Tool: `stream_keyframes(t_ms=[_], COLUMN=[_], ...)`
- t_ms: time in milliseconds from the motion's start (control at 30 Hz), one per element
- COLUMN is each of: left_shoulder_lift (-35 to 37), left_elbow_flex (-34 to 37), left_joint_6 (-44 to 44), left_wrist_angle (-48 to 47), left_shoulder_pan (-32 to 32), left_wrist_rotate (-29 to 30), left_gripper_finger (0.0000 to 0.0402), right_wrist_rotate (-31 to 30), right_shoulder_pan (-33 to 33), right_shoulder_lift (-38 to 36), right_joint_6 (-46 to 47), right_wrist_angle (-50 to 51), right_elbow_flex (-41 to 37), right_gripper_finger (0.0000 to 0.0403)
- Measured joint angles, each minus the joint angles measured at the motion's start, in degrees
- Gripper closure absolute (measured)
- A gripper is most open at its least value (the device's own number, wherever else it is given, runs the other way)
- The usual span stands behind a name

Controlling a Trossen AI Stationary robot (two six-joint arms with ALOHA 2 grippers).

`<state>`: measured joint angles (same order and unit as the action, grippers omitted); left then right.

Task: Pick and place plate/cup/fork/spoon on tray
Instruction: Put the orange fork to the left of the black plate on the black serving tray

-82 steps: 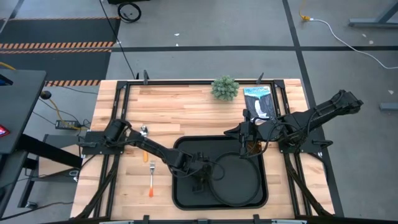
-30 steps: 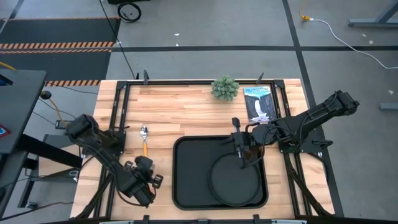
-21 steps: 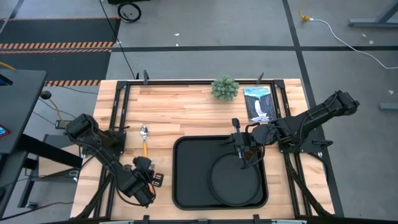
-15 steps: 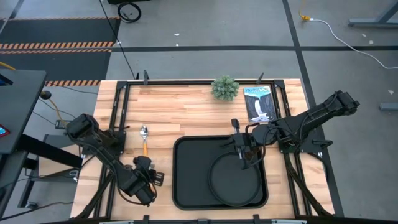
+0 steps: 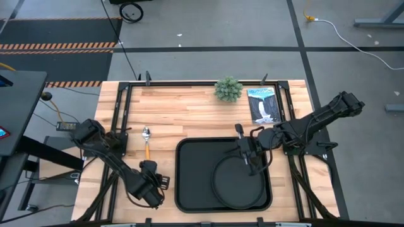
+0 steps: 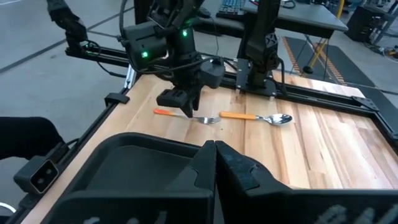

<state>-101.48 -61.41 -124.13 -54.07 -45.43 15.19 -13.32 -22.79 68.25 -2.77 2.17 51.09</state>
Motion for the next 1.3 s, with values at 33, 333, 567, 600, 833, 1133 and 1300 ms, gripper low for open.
stream_keyframes(t_ms=[33, 333, 567, 600, 833, 1133, 1300], left_shoulder_lift=[-0.5, -2.8, -3.5, -3.5, -3.5, -3.5, -3.5], left_elbow_flex=[0.0, 0.0, -0.1, -0.1, -0.1, -0.1, -0.1], left_joint_6=[-0.1, -0.2, 0.5, 0.6, 2.1, 4.7, 5.9], left_wrist_angle=[0.1, 1.5, 2.5, 2.6, 3.8, 4.4, 4.4], left_shoulder_pan=[0.0, 0.5, 1.3, 1.4, 1.6, 1.6, 1.6], left_wrist_rotate=[-0.1, -1.0, -3.5, -3.4, -3.5, -2.1, -1.5], left_gripper_finger=[0.0241, 0.0248, 0.028, 0.0284, 0.032, 0.0375, 0.0385], right_wrist_rotate=[0.0, -0.1, -0.2, -0.2, -0.2, -0.2, -0.2], right_shoulder_pan=[-0.2, -1.1, -1.3, -1.3, -1.3, -1.3, -1.3], right_shoulder_lift=[0.0, 0.0, 0.0, 0.0, 0.0, 0.0, 0.0], right_joint_6=[0.0, 0.0, 0.1, 0.1, 0.1, 0.1, 0.1], right_wrist_angle=[0.0, -0.2, -0.4, -0.4, -0.4, -0.4, -0.4], right_elbow_flex=[0.0, 0.0, 0.0, 0.0, 0.0, 0.0, 0.0], right_gripper_finger=[0.0391, 0.0391, 0.0391, 0.0391, 0.0391, 0.0391, 0.0391])
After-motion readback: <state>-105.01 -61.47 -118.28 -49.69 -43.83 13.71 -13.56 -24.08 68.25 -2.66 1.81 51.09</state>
